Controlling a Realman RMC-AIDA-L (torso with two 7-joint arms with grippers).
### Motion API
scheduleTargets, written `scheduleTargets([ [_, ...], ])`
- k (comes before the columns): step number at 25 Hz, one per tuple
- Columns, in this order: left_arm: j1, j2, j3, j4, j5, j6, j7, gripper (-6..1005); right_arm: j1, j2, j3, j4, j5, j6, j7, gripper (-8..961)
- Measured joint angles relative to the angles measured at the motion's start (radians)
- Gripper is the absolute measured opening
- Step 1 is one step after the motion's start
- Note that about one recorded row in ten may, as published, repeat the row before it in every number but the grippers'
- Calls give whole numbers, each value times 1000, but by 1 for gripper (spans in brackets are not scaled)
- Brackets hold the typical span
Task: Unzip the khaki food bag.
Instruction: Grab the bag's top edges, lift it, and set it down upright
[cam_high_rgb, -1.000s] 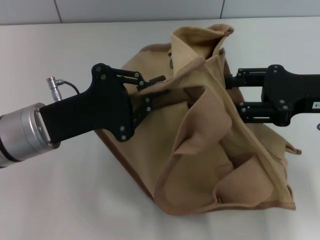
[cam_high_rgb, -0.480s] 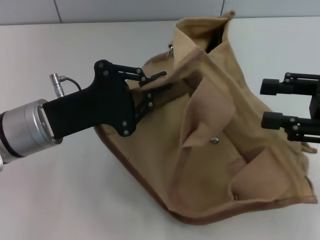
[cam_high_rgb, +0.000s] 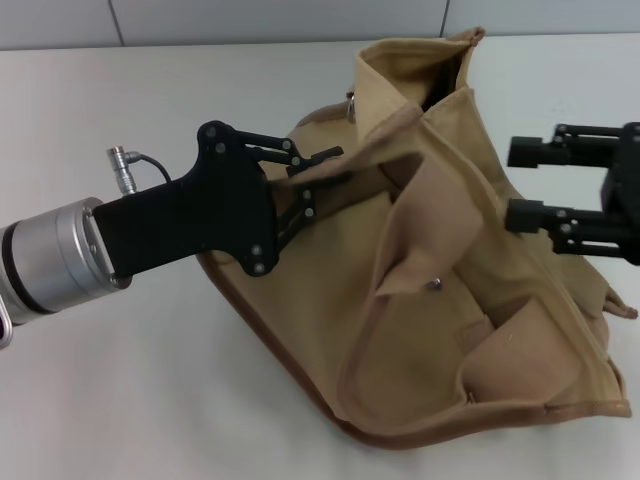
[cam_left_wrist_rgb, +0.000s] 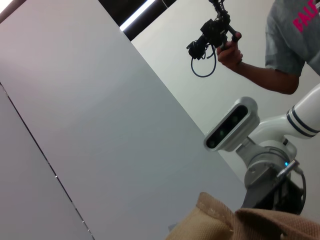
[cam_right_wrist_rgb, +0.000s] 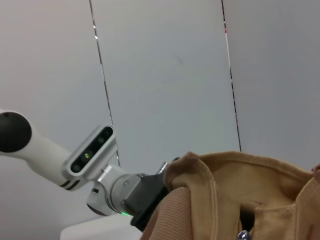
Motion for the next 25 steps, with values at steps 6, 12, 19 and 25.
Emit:
scheduleTargets([
  [6, -9, 0, 0, -6, 0, -2, 1, 52, 53, 3, -12, 9, -71, 42, 11, 560],
  [12, -5, 0, -7, -7, 0, -3, 1, 52, 49, -8, 44, 2, -1, -64, 64, 545],
  [19, -5, 0, -8, -1, 0, -1, 1, 52, 30, -8, 185, 9, 37, -141, 73, 529],
  [25, -9, 0, -4, -3, 0, -1, 1, 52, 36, 0, 202, 54, 35, -115, 30, 514],
])
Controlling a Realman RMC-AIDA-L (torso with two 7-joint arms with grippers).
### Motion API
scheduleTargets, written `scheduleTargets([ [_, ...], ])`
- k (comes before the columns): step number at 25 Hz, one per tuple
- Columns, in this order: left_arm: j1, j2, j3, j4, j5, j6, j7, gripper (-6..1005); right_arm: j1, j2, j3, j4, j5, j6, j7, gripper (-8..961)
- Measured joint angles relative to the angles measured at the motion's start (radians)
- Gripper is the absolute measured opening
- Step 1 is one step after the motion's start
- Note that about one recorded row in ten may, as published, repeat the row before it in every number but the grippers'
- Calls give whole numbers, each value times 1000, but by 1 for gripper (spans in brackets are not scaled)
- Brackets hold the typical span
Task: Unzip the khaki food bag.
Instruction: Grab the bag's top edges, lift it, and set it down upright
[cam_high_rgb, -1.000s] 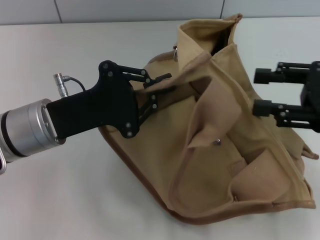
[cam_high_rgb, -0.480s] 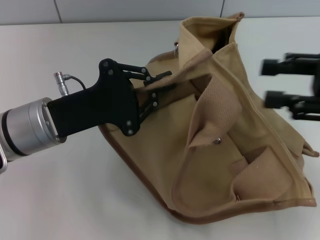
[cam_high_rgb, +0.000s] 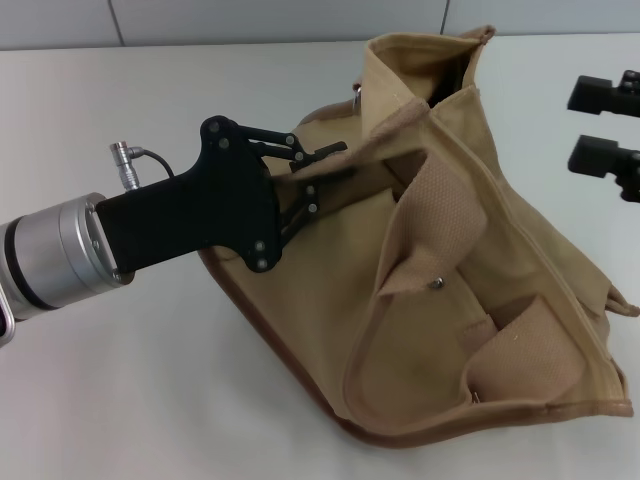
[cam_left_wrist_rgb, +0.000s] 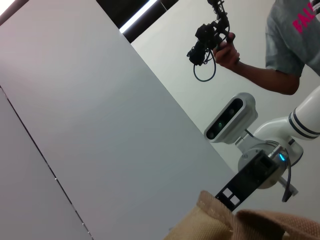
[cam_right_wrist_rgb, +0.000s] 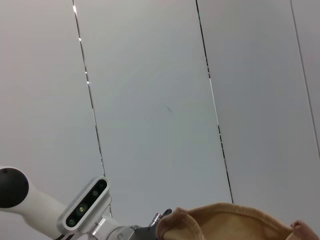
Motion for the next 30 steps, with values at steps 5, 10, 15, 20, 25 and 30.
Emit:
scheduleTargets([
  [5, 0, 0, 0, -2, 0, 0, 0, 52, 6, 1, -53, 20, -19, 44, -38, 503],
  [10, 0, 0, 0, -2, 0, 1, 0, 52, 8, -1, -121, 13, -60, 91, -46, 478],
  [15, -5, 0, 1, -2, 0, 0, -2, 52, 20, 1, -179, 9, -87, 108, -57, 401],
  [20, -7, 0, 2, -2, 0, 0, -2, 52, 20, 1, -222, -15, -87, 149, -57, 402],
  [25, -8, 0, 2, -2, 0, 2, -3, 53, 14, 2, -238, -46, -89, 166, -51, 403],
  [30, -8, 0, 2, -2, 0, 5, -3, 53, 21, 2, -238, -55, -111, 169, -26, 398],
])
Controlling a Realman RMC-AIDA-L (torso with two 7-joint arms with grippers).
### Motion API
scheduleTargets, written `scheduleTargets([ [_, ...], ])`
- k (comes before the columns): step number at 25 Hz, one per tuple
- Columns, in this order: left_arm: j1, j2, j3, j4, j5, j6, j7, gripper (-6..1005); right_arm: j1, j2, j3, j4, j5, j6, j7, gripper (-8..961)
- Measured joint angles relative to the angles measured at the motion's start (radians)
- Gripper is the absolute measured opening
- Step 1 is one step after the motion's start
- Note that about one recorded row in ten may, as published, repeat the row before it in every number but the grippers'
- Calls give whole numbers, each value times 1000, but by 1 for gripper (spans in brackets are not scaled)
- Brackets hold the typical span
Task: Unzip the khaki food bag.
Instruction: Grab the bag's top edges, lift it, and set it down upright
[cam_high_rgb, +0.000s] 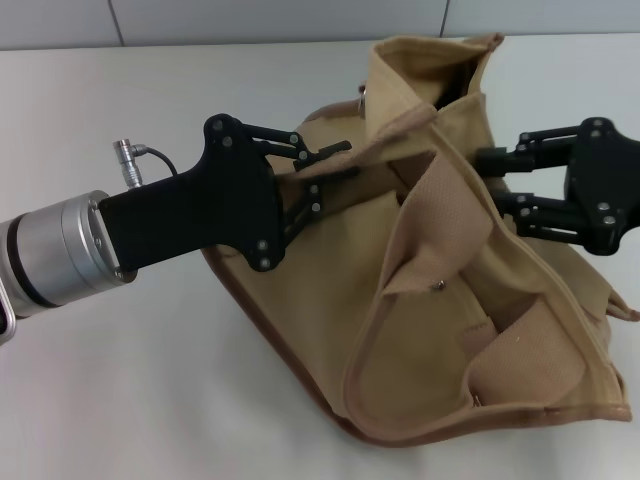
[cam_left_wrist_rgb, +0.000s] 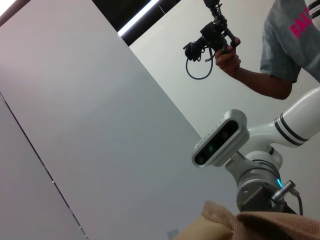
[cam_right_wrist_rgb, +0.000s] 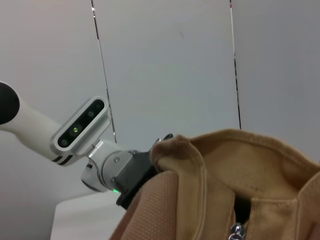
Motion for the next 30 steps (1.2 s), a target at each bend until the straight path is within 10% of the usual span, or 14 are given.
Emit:
scheduleTargets([
  [15, -1, 0, -7, 0, -14, -7, -9, 53, -6, 5, -212, -112, -77, 173, 109, 313],
  [30, 0, 0, -3, 0, -15, -7, -8, 53, -27, 6, -230, -149, -52, 165, 118, -3],
])
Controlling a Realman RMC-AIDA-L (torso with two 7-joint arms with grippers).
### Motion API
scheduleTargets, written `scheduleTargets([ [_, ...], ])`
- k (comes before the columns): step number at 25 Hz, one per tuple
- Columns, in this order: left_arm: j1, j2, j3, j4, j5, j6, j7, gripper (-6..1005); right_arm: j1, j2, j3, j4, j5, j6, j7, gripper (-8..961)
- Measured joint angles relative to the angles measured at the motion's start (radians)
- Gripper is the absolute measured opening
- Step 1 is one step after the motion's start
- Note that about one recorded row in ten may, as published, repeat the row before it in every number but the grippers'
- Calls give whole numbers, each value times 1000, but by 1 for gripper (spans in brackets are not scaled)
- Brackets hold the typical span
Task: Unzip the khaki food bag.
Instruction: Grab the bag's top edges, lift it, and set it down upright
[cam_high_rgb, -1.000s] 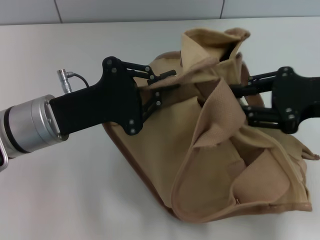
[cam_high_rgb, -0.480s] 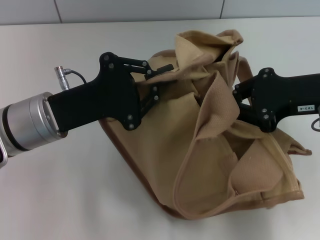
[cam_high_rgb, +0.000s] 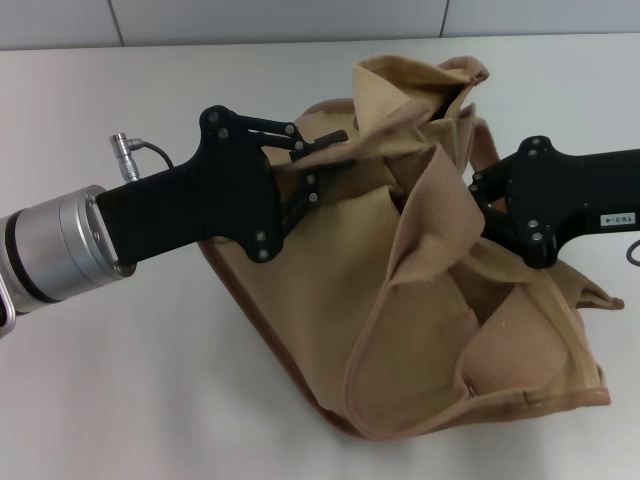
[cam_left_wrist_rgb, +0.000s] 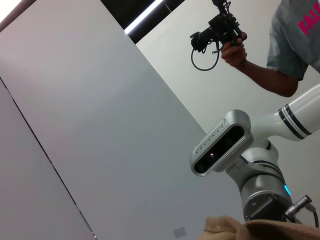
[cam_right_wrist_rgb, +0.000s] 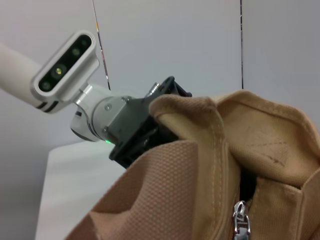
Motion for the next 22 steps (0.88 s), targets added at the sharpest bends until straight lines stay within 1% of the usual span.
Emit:
scheduleTargets([
  [4, 0, 0, 2, 3, 0, 1, 0, 53, -2, -3, 8, -11, 7, -21, 53, -1],
  [9, 0, 0, 4, 6, 0, 3, -1, 53, -16, 1, 2, -37, 8, -6, 70, 17],
  [15, -2, 0, 4, 8, 0, 2, -1, 53, -9, 0, -1, -39, 8, -6, 82, 169],
  [22, -4, 0, 4, 8, 1, 1, -1, 53, 6, -4, -15, -43, 9, -33, 113, 302],
])
